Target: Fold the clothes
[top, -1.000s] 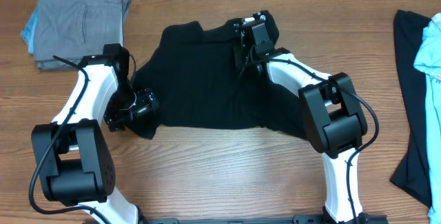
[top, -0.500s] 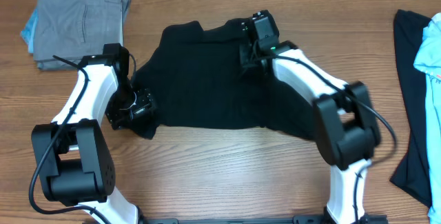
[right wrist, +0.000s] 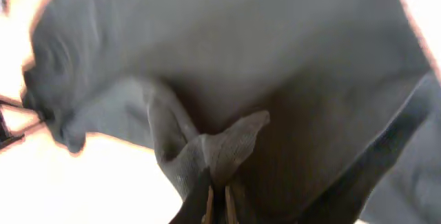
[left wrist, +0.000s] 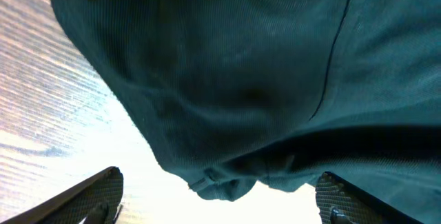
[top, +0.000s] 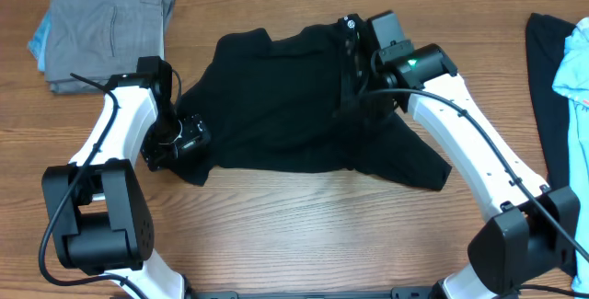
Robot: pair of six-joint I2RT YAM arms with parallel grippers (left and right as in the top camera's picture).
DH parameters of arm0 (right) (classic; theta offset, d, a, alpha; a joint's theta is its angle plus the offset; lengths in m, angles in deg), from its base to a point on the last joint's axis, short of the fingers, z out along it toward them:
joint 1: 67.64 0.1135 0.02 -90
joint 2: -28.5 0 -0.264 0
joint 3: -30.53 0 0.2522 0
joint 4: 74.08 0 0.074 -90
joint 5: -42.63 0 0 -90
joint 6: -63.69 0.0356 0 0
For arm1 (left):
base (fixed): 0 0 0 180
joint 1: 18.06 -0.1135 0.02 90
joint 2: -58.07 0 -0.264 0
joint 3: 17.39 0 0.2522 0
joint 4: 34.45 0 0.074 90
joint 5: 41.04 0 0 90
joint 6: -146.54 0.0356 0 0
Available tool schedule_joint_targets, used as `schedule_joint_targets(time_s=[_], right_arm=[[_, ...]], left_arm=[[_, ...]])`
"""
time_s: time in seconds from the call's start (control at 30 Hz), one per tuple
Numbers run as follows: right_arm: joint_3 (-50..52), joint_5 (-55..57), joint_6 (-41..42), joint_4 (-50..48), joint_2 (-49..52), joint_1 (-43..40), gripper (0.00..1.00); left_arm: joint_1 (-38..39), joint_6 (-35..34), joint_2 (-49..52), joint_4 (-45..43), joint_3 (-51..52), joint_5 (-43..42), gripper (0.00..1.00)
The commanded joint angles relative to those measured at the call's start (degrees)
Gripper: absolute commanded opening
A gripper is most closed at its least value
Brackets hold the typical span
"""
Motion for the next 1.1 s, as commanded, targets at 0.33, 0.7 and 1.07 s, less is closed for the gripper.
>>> schedule_joint_targets(time_s=[0.33,0.7,1.07], right_arm=[[-0.15,9.27,13.11,17.14,-9.44,13.66,0.04],[10.03,9.38,27.08,22.21,-10.36,28.96,0.04],[19.80,1.62,38.51,20.06,-10.38,42.49,0.75]], left_arm=[[0.07,-0.13,-1.07,-1.75,0.26,-0.15,0.96],[0.04,0.83,-1.07,-1.70,0.26,-0.11,1.00],[-0.44,1.16,-1.07,-0.90,0.26,2.67,1.00]])
